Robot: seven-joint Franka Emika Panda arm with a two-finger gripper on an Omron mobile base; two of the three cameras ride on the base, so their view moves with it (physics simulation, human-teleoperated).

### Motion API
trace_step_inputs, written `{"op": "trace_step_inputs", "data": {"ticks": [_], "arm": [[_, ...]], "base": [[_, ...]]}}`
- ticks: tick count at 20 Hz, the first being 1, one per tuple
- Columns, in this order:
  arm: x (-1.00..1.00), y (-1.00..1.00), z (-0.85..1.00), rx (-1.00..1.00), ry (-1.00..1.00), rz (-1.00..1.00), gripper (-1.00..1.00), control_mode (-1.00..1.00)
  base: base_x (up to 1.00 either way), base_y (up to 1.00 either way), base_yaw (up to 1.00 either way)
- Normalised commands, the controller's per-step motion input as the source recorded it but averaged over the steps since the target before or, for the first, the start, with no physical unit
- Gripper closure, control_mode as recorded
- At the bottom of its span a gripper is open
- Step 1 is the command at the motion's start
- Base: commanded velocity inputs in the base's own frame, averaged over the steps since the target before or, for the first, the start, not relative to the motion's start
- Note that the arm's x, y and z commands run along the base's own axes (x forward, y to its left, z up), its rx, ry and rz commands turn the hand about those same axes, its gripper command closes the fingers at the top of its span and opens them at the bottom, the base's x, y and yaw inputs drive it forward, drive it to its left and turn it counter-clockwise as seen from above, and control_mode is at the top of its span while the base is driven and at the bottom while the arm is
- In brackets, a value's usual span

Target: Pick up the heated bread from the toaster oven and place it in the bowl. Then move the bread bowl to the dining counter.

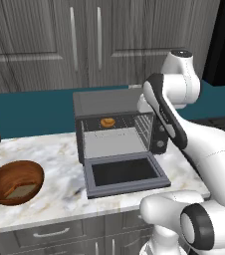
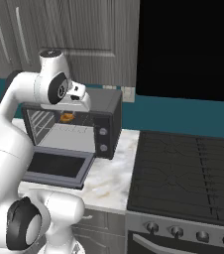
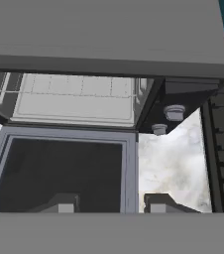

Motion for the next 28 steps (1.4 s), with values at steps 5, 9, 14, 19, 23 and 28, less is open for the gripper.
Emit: {"op": "trace_step_inputs", "data": {"ticks": [5, 9, 14, 19, 23, 28], "arm": [[-0.02, 0.0, 0.0, 0.0, -0.01, 0.0, -1.0, -1.0], [-0.1, 0.2, -0.01, -0.07, 0.0, 0.03, -1.0, -1.0], [-0.27, 0.34, -0.1, 0.0, -0.05, 0.04, -1.0, -1.0], [-0.04, 0.58, -0.43, 0.0, -0.07, 0.01, -1.0, -1.0], [0.0, 0.33, -0.33, 0.0, -0.07, 0.0, -1.0, -1.0], [0.0, 0.0, 0.0, 0.0, 0.0, 0.0, -1.0, -1.0]], "base": [[0.0, 0.0, 0.0], [0.0, 0.0, 0.0], [0.0, 0.0, 0.0], [0.0, 0.0, 0.0], [0.0, 0.0, 0.0], [0.0, 0.0, 0.0]]}}
